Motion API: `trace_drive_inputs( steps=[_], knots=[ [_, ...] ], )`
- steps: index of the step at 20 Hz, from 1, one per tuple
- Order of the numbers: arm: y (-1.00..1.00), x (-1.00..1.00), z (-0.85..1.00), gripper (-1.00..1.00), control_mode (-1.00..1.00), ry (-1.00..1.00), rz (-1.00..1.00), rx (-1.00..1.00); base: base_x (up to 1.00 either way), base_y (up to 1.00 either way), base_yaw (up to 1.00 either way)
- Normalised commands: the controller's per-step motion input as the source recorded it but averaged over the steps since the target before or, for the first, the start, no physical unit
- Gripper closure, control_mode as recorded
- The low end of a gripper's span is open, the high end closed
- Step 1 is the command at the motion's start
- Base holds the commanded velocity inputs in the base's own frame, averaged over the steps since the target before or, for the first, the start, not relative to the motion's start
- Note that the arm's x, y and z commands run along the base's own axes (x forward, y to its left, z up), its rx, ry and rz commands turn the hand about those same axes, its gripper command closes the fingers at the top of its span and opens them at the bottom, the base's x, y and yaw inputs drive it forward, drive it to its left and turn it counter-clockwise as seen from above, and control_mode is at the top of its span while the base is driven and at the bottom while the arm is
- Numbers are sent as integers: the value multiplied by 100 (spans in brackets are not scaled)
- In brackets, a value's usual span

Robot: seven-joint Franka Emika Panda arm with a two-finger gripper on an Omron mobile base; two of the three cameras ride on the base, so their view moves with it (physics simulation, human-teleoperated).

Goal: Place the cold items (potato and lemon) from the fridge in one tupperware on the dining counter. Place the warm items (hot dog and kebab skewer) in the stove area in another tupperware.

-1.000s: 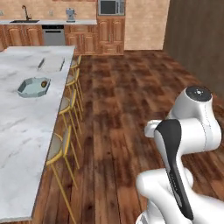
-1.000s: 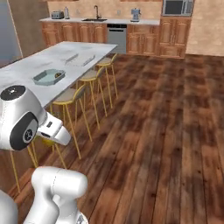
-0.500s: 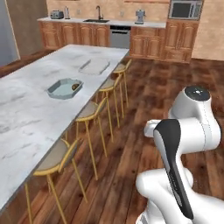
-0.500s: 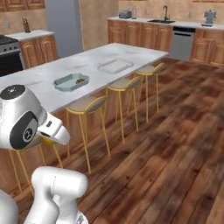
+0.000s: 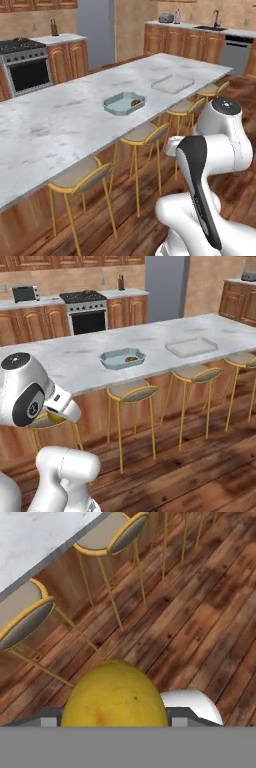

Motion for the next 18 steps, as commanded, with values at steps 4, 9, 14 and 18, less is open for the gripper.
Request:
trace_drive_inputs(
  steps=[4, 9, 14, 18],
  knots=[
    [0, 0, 0, 100, 100, 0, 0, 0, 46, -61, 76],
    [0, 0, 0, 100, 100, 0, 0, 0, 33, -96, 42],
    [0, 0, 0, 100, 100, 0, 0, 0, 39, -100, 39],
    [0, 0, 0, 100, 100, 0, 0, 0, 39, -32, 32]
  ],
)
